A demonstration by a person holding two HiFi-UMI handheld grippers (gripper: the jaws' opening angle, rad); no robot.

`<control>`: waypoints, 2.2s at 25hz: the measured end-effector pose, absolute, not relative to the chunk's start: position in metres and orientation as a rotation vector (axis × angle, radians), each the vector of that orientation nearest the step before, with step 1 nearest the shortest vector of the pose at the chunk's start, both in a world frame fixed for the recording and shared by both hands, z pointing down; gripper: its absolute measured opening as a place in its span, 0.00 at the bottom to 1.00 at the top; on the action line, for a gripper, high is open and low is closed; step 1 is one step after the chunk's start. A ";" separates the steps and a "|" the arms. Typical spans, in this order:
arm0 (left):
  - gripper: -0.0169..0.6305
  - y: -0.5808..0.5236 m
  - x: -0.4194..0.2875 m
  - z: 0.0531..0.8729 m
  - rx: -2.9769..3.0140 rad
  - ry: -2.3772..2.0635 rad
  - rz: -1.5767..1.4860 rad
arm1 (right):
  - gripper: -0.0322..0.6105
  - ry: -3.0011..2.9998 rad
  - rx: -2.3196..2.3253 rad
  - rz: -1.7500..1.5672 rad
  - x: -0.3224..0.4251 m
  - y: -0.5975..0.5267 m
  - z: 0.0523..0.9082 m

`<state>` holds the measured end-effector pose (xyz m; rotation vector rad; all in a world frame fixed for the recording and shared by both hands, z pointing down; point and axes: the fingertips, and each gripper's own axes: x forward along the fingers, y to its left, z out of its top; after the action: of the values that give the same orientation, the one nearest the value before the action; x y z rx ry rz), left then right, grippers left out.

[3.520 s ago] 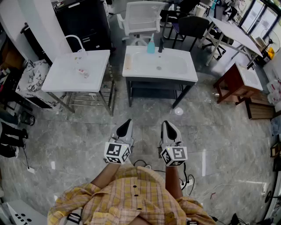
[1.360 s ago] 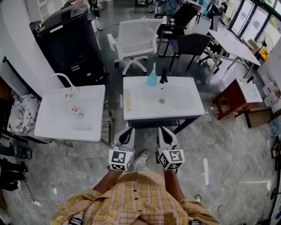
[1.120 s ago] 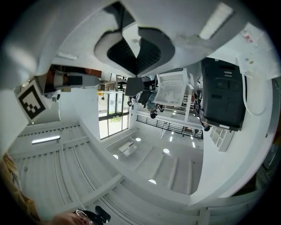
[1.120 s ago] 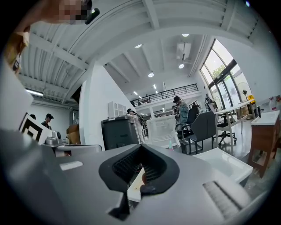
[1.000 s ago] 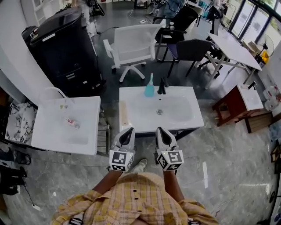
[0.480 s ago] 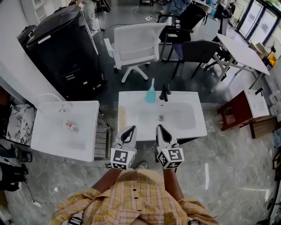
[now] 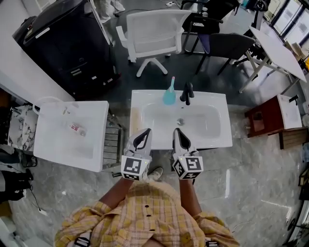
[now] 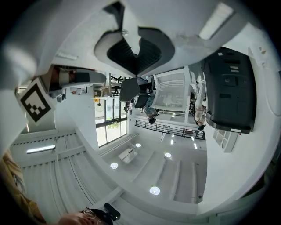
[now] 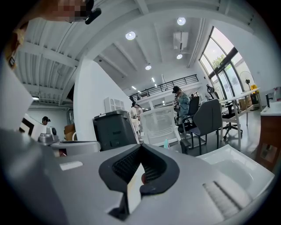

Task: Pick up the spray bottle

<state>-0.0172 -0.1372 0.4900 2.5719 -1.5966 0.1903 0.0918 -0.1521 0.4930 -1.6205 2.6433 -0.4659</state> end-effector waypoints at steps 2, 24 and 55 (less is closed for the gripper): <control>0.02 -0.146 -0.016 0.491 2.570 -1.587 0.193 | 0.05 2.645 -1.632 -0.484 0.091 -0.160 0.497; 0.02 -0.251 -0.027 0.521 2.555 -1.454 0.231 | 0.05 2.614 -1.802 -0.531 0.076 -0.270 0.529; 0.02 -0.306 -0.040 0.564 2.501 -1.374 0.293 | 0.35 2.593 -2.052 -0.543 0.069 -0.380 0.611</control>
<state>-0.0399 -0.3060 0.5636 2.5009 -1.3742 0.2935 0.0694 -0.3796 0.6107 -2.0522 2.5933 -0.5435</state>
